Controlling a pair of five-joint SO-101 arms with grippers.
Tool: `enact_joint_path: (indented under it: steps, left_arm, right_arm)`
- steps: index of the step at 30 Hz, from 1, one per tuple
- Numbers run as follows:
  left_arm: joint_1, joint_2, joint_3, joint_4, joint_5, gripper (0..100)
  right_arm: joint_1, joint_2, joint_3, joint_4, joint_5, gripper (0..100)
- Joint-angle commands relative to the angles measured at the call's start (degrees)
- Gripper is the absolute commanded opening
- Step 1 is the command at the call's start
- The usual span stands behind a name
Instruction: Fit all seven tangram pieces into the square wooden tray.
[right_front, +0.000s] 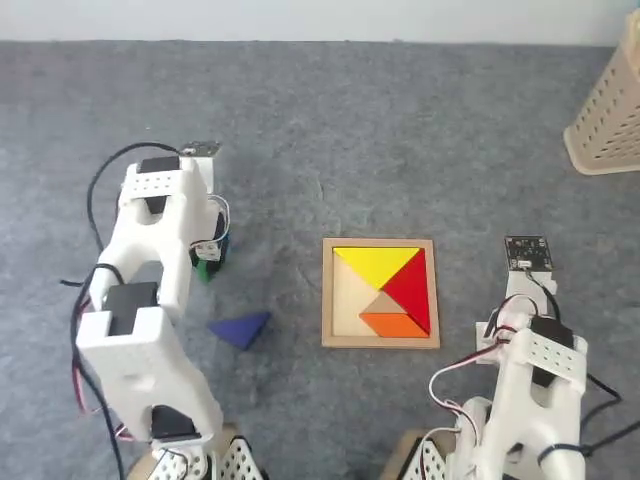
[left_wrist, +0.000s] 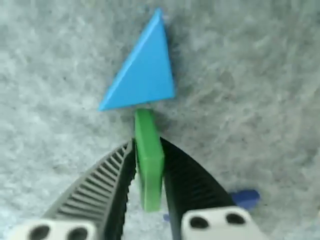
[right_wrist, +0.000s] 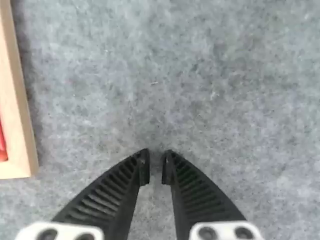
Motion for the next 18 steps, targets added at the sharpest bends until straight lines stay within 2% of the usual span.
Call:
enact_joint_path:
  steps: [1, 3, 7, 11, 16, 18]
  left_arm:
    - [0.53, -1.67, -0.48, -0.26, -0.62, 6]
    - [0.88, -3.34, -3.03, 2.02, -0.62, 1]
    - [5.63, -9.58, -10.68, 10.46, -0.26, 1]
    - [16.35, -16.26, -14.99, 16.18, 0.00, 1]
    - [31.03, -18.73, -14.99, 16.35, 3.69, 1]
    - [35.43, -18.64, -13.67, 13.98, 4.04, 1]
  right_arm:
    - [-0.84, -1.63, -0.26, -0.57, -0.18, 8.4]
    - [-0.84, -1.63, -0.26, -0.57, -0.18, 8.4]
    - [-0.92, -1.63, -0.26, -0.66, -0.18, 8.2]
    - [-0.92, -1.63, -0.26, -0.75, -0.18, 8.1]
    - [-0.92, -1.54, -0.26, -0.75, -0.18, 8.0]
    - [-0.92, -1.54, -0.26, -0.75, -0.18, 8.0]
